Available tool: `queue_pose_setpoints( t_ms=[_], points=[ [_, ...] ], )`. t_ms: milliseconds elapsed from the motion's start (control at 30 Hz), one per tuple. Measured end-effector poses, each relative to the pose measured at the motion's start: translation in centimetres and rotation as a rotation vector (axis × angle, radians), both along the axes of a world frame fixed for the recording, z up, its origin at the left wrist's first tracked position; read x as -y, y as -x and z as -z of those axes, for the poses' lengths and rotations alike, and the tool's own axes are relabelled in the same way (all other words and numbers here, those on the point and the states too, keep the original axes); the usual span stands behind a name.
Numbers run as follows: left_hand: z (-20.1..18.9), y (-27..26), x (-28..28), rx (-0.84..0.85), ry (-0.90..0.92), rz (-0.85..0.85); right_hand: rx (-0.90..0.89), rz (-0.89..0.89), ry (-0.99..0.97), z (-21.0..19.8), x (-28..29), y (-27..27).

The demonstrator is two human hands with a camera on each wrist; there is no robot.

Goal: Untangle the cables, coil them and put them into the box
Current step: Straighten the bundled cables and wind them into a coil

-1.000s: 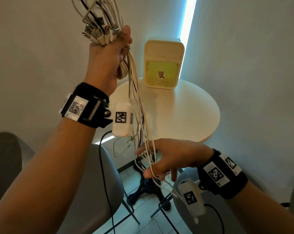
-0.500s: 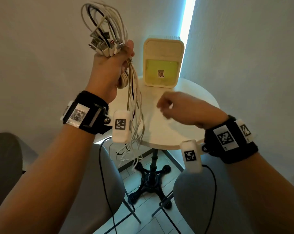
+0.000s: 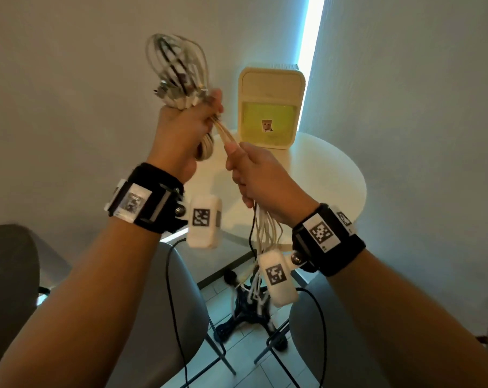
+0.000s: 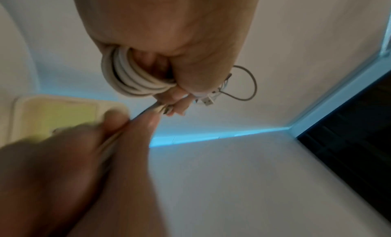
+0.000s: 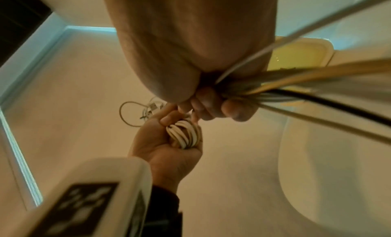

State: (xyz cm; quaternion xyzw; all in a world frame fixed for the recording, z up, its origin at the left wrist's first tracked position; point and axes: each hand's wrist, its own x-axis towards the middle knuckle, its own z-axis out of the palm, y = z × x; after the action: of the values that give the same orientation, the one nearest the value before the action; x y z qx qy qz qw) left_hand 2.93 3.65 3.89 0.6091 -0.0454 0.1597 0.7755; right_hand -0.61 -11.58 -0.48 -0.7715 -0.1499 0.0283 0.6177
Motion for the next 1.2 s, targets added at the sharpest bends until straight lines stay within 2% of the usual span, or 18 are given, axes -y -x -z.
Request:
queue_pose_setpoints(
  t_ms=[133, 267, 400, 500, 667, 733, 900, 1067, 1133, 1200],
  points=[
    [-0.4, -0.8, -1.5, -0.006, 0.026, -0.089, -0.125, -0.097, -0.036, 0.9, 1.8, 0.9],
    [0.7, -0.6, -1.7, -0.046, -0.075, -0.01, -0.125, 0.038, -0.058, 1.0, 2.3, 0.4],
    [2.0, 0.4, -1.6, -0.155, -0.171, 0.046, -0.163, 0.142, -0.261, 0.0, 2.3, -0.6],
    [3.6, 1.7, -0.7, -0.205, -0.214, 0.108, -0.143, 0.182, -0.405, -1.1, 2.4, -1.5],
    [5.8, 3.5, 0.4, -0.225, -0.251, 0.165, -0.073, 0.207, -0.457, -2.1, 2.2, -2.6],
    [5.7, 3.6, 0.9, -0.206, -0.214, 0.135, -0.056, 0.162, -0.389, -2.1, 2.0, -2.8],
    [3.4, 2.3, 2.1, -0.15, -0.107, 0.158, 0.15, 0.066, 0.052, -0.5, 0.2, -2.8],
    [2.0, 1.3, 2.2, -0.162, -0.138, 0.163, 0.298, 0.052, 0.311, -0.5, 0.4, -3.2],
    [1.7, 1.3, 2.5, -0.146, -0.123, 0.137, 0.31, 0.011, 0.354, -0.9, 0.6, -3.1],
    [1.4, 1.0, 2.6, -0.126, -0.076, 0.133, 0.223, -0.024, 0.275, -1.3, 0.8, -2.9]
  ],
)
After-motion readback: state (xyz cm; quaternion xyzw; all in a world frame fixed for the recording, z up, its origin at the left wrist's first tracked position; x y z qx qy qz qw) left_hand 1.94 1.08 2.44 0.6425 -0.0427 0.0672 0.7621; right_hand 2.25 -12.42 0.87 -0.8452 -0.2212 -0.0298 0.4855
